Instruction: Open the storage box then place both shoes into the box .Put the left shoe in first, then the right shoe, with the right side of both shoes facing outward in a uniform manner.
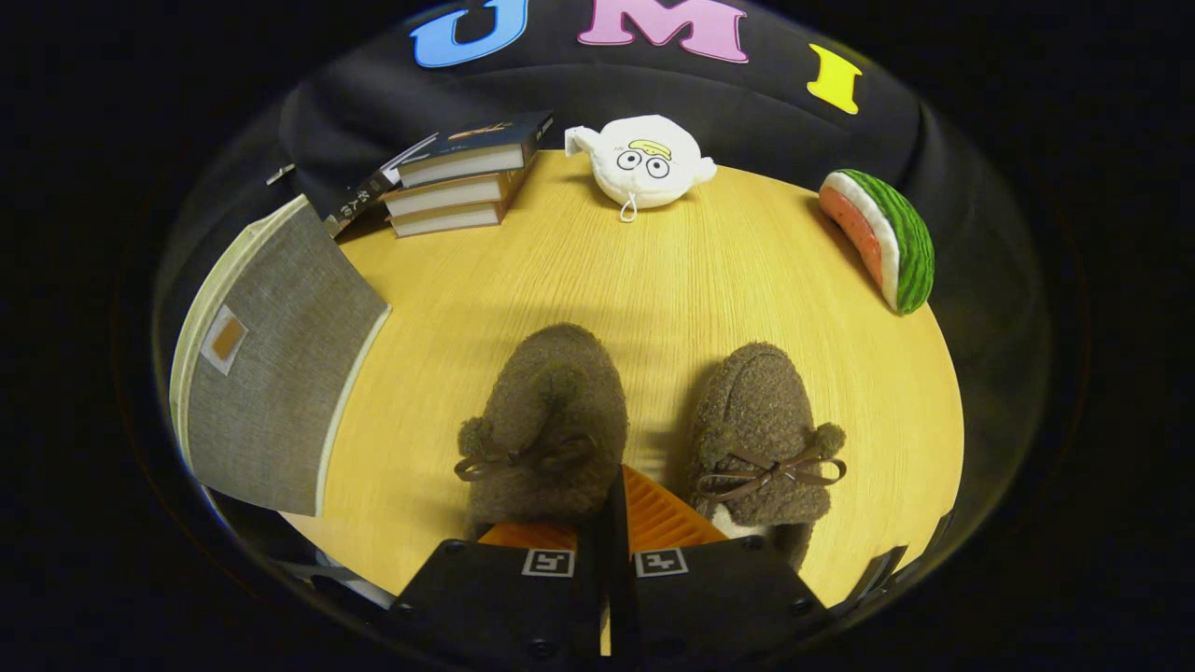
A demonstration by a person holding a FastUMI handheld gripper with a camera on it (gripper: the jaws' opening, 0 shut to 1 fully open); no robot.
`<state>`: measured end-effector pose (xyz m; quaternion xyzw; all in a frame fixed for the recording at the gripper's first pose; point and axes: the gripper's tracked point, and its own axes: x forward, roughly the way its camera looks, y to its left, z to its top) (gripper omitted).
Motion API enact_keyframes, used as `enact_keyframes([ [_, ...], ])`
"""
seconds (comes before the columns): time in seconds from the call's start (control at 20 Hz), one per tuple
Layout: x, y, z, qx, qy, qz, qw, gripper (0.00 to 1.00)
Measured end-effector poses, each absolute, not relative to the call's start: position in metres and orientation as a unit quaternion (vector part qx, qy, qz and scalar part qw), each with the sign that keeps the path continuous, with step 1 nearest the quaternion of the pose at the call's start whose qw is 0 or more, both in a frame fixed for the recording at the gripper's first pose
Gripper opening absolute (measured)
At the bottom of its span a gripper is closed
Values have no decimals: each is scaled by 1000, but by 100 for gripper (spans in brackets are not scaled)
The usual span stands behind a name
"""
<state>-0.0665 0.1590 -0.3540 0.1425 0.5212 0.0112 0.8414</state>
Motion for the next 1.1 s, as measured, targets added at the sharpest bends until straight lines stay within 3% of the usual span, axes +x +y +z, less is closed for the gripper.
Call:
enact_keyframes([
  [0.7, -7, 239, -157, 251, 472, 36, 844, 9],
  [1.1, 25, 361, -122, 285, 505, 77, 811, 9],
])
